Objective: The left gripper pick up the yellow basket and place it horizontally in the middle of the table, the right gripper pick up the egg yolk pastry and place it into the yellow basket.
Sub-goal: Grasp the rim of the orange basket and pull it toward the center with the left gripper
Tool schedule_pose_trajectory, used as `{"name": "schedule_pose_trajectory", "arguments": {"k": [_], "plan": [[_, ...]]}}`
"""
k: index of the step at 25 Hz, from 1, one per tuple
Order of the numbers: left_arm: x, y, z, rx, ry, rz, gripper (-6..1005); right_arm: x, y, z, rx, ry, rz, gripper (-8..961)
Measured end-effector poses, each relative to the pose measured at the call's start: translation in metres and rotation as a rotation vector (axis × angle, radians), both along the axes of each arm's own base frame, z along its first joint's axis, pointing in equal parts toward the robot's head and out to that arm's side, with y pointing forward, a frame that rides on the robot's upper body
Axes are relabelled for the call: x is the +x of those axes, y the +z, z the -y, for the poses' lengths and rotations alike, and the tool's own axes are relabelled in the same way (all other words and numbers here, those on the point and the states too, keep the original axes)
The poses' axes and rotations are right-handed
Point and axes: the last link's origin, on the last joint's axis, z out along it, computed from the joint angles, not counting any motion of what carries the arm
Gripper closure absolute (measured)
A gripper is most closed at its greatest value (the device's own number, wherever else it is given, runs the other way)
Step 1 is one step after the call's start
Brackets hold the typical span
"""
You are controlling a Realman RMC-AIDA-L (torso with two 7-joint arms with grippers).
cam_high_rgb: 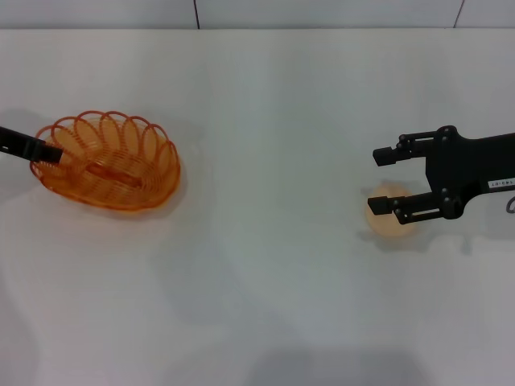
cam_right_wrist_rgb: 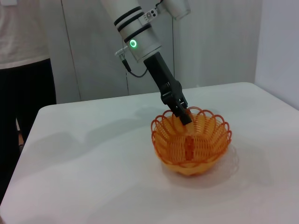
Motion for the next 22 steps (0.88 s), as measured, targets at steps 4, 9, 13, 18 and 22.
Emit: {"name": "schedule_pose_trajectory", "arguments": {"k": [4,9,13,18,22], "plan": [[0.0,0.0,0.0,0.0,0.0,0.001,702,0.0,0.0,0.0,0.002,0.007,0.002,236],[0.003,-0.004,0.001,-0.013,-0.004,0.005,809,0.002,0.0,0.001,0.002,0.005,0.002,237],[0.012,-0.005,0.001,-0.026,-0.02,0.017,853,0.002,0.0,0.002,0.0,0.007,0.002,237],[0.037,-0.006,0.007,-0.057,-0.035,0.09,870,0.001,0.002,0.003,0.006,0.011,-0.01,237],[0.064,-0.008,0.014,-0.087,-0.031,0.163,877,0.002,0.006,0.004,0.022,0.016,-0.004,237]]}}
